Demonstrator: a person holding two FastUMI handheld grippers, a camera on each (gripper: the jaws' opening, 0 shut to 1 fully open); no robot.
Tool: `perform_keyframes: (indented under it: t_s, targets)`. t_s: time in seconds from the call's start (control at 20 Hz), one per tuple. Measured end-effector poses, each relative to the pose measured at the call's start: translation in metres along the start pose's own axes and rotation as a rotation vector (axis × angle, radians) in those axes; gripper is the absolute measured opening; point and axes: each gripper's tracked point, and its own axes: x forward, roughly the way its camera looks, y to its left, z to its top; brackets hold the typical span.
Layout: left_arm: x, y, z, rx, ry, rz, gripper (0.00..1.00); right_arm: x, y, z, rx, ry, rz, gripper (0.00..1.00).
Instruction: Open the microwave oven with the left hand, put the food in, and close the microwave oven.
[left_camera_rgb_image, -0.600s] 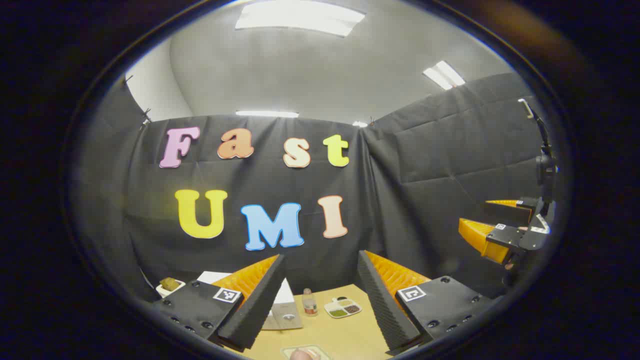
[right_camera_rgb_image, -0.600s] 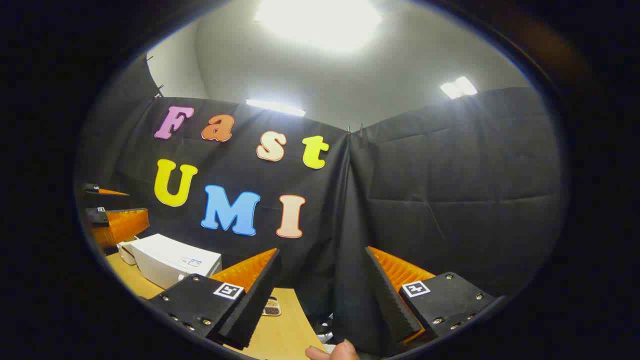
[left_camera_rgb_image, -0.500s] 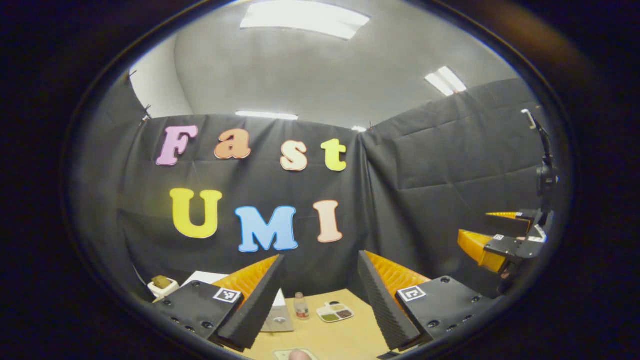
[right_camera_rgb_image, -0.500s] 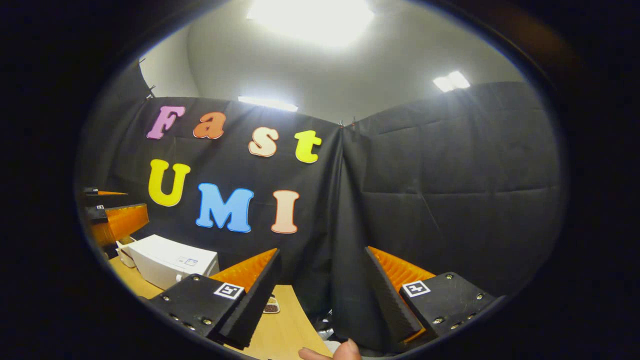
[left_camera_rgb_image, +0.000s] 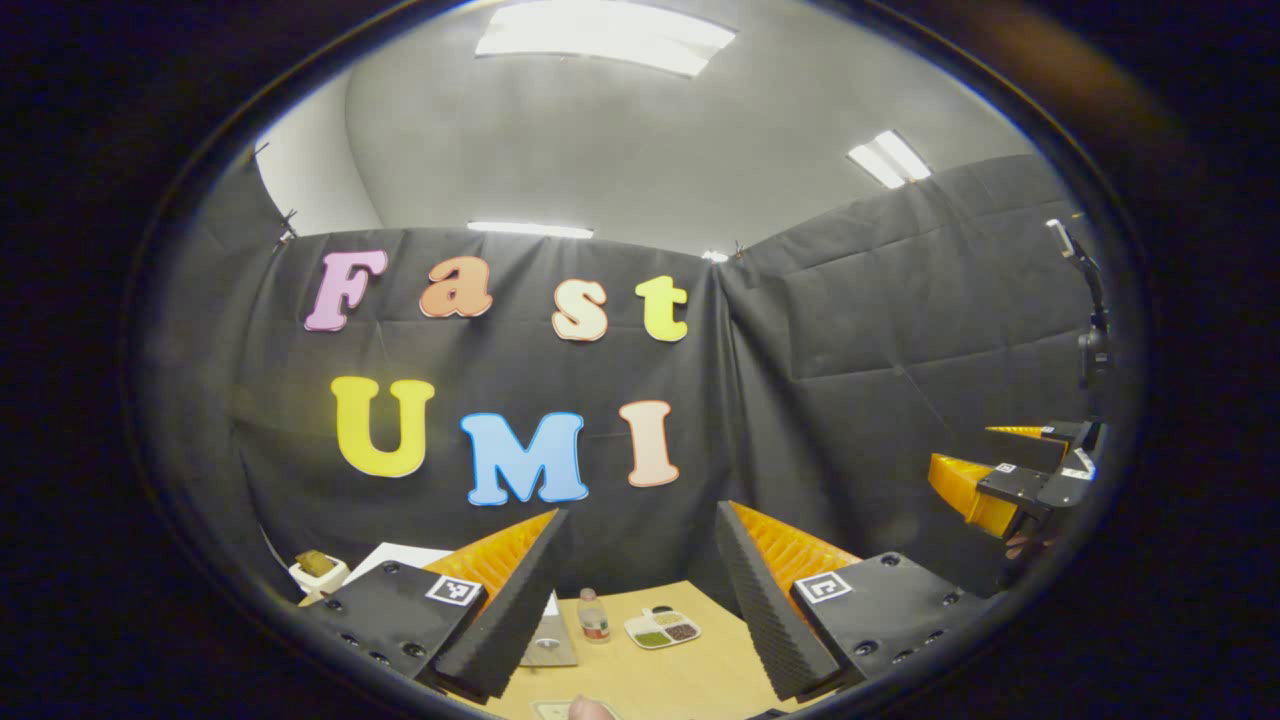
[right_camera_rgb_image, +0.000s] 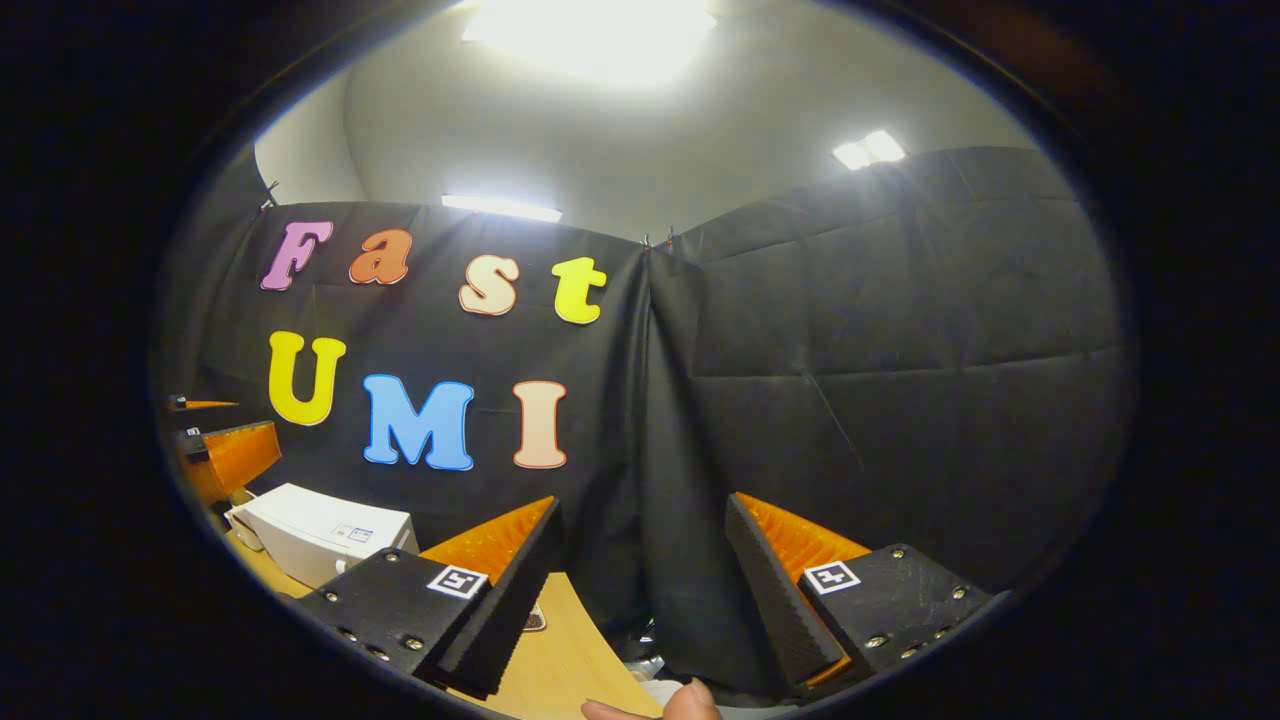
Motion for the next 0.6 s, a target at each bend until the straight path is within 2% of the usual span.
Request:
perform_keyframes:
  t_s: [0.15, 0.6]
  targets:
    - [-0.008, 0.011, -0.003, 0.016, 0.002, 0.028, 0.96, -0.002, 0.007, 0.012, 0.001, -0.053, 0.015, 0.99]
    - [-0.062, 0.074, -0.005, 0.067, 0.002, 0.200, 0.96, -0.005, 0.062, 0.000, 0.038, -0.017, 0.153, 0.99]
